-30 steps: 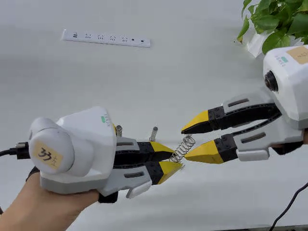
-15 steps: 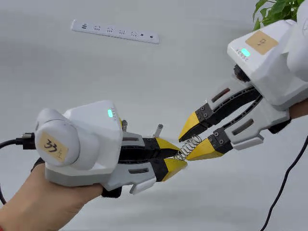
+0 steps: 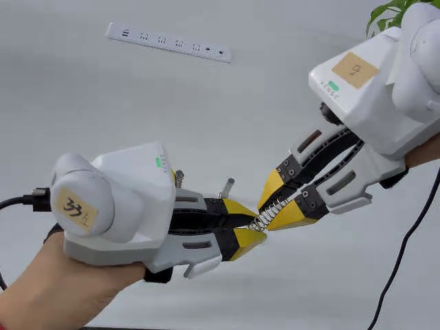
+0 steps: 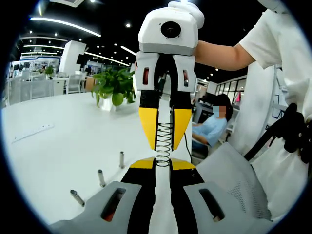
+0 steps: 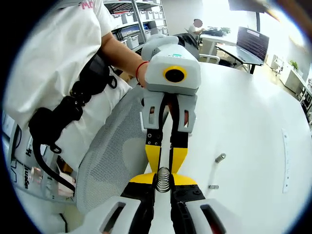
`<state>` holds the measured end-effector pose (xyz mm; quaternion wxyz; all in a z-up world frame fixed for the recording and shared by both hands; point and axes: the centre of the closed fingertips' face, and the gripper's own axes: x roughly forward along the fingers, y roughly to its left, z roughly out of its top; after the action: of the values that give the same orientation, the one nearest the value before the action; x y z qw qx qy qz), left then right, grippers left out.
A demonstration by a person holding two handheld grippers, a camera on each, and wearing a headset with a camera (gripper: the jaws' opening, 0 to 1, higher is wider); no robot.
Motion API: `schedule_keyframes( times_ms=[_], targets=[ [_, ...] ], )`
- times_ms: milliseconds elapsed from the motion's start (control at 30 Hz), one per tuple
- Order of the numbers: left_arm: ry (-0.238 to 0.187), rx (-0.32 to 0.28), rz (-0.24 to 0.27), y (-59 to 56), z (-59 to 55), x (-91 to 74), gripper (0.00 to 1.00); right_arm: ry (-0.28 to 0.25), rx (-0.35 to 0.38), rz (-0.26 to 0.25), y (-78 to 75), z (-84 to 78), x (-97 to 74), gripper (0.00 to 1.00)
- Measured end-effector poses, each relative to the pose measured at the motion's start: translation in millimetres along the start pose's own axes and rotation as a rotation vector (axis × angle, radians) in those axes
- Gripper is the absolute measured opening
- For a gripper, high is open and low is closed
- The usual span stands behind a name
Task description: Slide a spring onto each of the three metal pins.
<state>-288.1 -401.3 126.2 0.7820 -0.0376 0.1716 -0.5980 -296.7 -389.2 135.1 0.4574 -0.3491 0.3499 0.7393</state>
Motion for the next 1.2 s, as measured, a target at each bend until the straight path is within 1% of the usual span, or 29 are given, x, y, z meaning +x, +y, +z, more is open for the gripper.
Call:
schedule_keyframes(
  times_ms=[333, 667, 733, 833, 967, 1133, 1200],
  targets=[
    [-0.007, 0.001, 0.006, 1.6, 0.1, -2.5, 0.06, 0.014, 0.008, -0.003, -5.0, 3.1, 1.3, 0.07],
    [-0.023, 0.0, 0.024, 5.2, 1.1, -8.3, 0.07, 0.009, 0.033, -0.012, -7.8, 7.1, 1.1, 0.07],
    [-0.024, 0.002, 0.031, 6.2, 0.5, -9.7, 0.09, 0.008, 0.036, -0.013, -8.1, 8.0, 0.8, 0.07],
    [-0.024, -0.008, 0.04, 8.1, -2.3, -14.0, 0.11, 0.005, 0.039, -0.019, -9.7, 9.1, -2.1, 0.07],
    [-0.018, -0.012, 0.072, 13.5, -7.8, -21.3, 0.14, 0.001, 0.051, -0.035, -13.6, 10.1, -6.1, 0.07],
    [0.003, -0.006, 0.117, 21.5, -16.7, -33.2, 0.2, 0.008, 0.068, -0.072, -25.1, 8.2, -10.5, 0.07],
    [0.012, -0.004, 0.136, 25.3, -21.0, -38.3, 0.21, 0.022, 0.08, -0.097, -31.0, 5.9, -11.5, 0.07]
  ],
)
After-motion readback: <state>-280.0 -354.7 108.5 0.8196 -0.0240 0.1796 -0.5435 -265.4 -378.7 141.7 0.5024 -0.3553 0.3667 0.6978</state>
